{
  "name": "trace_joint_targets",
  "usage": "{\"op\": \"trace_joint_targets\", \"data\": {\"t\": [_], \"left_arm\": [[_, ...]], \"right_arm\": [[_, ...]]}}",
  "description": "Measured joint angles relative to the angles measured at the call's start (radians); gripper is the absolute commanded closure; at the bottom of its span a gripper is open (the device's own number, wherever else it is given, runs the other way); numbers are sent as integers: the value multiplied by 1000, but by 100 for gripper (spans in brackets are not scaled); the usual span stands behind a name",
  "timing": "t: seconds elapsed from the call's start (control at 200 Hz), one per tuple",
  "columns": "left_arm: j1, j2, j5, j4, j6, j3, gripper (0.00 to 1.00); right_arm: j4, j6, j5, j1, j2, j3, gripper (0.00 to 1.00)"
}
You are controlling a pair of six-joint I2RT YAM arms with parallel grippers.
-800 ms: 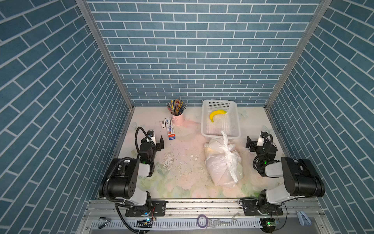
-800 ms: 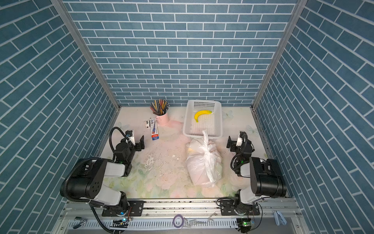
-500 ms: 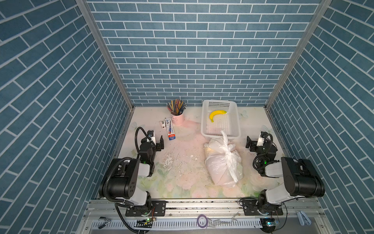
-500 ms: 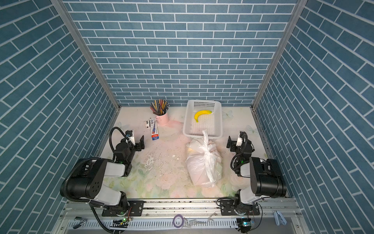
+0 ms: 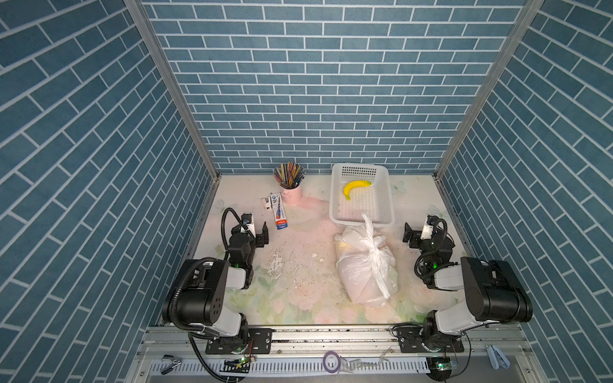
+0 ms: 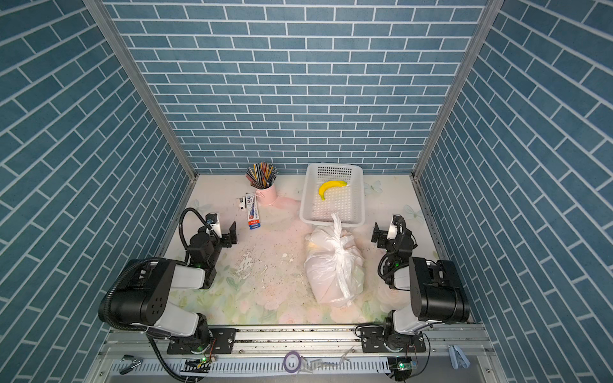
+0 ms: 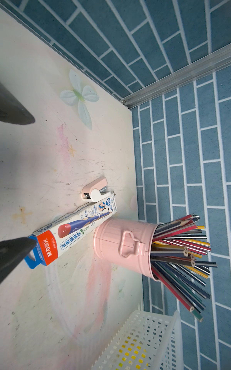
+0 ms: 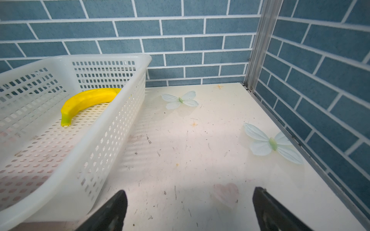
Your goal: Untie the knot of the plastic bag and take out the fruit
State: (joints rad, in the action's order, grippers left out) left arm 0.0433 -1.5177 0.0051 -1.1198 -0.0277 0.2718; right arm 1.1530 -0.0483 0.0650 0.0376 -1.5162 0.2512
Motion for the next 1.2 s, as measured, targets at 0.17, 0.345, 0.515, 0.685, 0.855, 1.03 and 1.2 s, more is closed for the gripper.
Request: {"op": "trace_joint_targets", "data": {"t": [0.17, 0.345, 0.515, 0.685, 0.855, 1.03, 1.2], "left_arm": [[1, 94, 19, 68, -7, -1, 12], [24, 293, -31, 177, 6, 6, 12], [105, 404, -91, 368, 59, 121, 12], [267, 407, -82, 549, 154, 312, 12], [462, 325, -26, 711, 229, 497, 15], [616, 198, 49, 858, 272, 640, 22], [697, 76, 151, 997, 272, 762, 26]], "right_arm": [[-28, 4, 10, 0, 81, -27, 5], [-217, -33, -24, 0, 336, -11, 9], [-566, -154, -42, 0, 553, 116, 13], [-924, -250, 56, 0, 692, 258, 19], [-1204, -315, 233, -9, 731, 377, 23], [-1389, -350, 439, -27, 700, 439, 25], [-1488, -380, 595, -56, 667, 441, 34]]}}
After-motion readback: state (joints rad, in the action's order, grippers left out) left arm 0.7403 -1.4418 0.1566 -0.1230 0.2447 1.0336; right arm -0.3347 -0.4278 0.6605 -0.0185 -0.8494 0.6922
